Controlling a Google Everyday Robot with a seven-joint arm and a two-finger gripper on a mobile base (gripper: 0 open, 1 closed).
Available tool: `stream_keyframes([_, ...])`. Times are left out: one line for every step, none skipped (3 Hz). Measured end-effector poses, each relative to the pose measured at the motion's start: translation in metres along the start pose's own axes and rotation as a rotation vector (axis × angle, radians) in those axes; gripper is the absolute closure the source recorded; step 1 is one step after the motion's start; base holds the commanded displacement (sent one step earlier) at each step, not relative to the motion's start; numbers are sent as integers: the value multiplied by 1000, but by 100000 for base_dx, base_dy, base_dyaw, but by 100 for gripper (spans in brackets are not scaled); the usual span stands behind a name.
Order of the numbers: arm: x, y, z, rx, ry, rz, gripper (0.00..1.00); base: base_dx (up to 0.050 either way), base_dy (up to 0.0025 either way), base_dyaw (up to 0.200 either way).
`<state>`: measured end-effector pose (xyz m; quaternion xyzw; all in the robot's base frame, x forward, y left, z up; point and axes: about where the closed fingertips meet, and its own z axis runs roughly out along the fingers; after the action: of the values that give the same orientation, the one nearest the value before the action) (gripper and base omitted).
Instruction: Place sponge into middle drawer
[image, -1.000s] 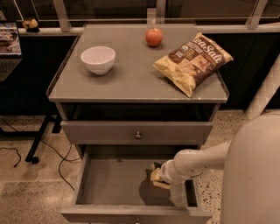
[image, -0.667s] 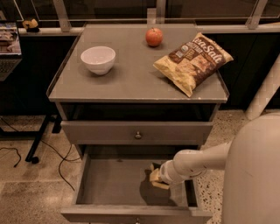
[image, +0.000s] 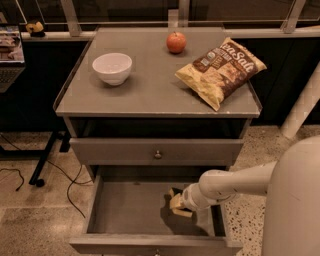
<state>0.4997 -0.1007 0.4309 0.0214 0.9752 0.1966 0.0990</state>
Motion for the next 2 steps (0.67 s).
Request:
stream_keyframes([0,0,0,0,0,0,61,0,0,0])
stream_keyframes([0,0,0,0,0,0,37,0,0,0])
